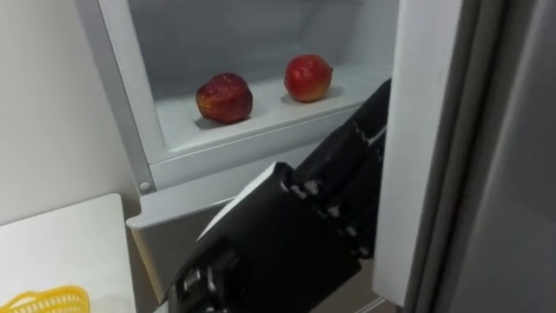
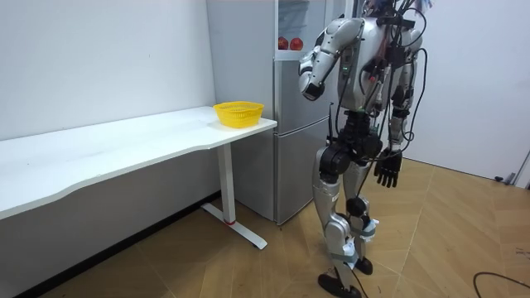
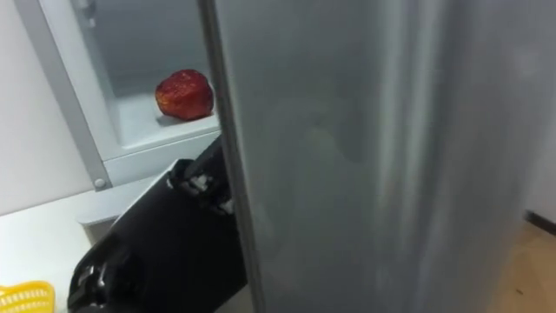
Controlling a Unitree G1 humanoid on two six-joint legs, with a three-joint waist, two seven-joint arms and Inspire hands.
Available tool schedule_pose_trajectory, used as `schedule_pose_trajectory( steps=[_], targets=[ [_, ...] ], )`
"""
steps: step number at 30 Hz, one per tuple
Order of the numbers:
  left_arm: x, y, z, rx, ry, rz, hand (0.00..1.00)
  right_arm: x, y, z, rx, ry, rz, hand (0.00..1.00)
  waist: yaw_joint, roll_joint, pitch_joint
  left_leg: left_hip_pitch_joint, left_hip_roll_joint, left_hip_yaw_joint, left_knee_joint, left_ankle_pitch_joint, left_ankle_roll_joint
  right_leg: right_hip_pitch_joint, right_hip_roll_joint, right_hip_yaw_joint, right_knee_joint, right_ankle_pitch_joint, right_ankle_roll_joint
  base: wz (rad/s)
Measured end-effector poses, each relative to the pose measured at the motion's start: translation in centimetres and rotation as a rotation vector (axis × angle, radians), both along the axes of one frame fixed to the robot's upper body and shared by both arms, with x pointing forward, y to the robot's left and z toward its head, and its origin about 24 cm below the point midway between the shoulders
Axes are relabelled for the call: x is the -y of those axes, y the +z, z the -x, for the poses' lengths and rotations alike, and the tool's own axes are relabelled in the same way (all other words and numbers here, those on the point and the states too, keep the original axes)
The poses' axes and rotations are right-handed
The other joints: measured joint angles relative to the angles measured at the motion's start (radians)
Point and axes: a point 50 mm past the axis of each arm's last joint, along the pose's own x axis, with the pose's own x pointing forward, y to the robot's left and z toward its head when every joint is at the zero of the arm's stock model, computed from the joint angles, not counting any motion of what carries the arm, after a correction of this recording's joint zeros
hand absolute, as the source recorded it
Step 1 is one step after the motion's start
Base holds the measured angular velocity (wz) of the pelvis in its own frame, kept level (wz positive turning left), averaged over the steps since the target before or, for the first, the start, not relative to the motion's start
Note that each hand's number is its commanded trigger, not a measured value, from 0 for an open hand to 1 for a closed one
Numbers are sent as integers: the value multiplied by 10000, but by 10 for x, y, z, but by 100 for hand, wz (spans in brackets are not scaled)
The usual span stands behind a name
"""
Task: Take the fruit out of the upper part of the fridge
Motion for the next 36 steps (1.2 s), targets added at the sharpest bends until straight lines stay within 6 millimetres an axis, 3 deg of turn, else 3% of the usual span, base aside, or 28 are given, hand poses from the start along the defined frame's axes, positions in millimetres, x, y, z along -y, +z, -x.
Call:
schedule_pose_trajectory(
  steps=[9, 18, 24, 36],
  targets=[
    [7, -1, 2, -150, -256, 12, 0, 1, 0, 2, 60, -348, -16, 0, -498, 69, 17, 10, 96, 228, 7, -42, -42, -31, 34, 79, -6, 12, -11, -3],
    [27, -6, 7, -296, -1201, -243, 0, 7, 2, 2, 92, -508, 67, 0, -600, 57, 23, 9, 121, 299, 0, -41, -42, -181, 117, 363, 14, 28, -38, -9],
    [28, -8, 5, -95, -997, -825, 0, 7, 2, 5, -23, -540, -5, 0, -821, -11, 68, -19, 146, 257, -7, -42, -43, -200, 168, 491, 38, 41, -59, -8],
    [35, -1, 0, 208, -1179, -1148, 0, 10, 3, 7, 74, -911, 32, 0, -1036, 5, 58, -46, 132, 259, 0, -43, -44, -323, 196, 684, 88, 51, -57, -5]
  ],
)
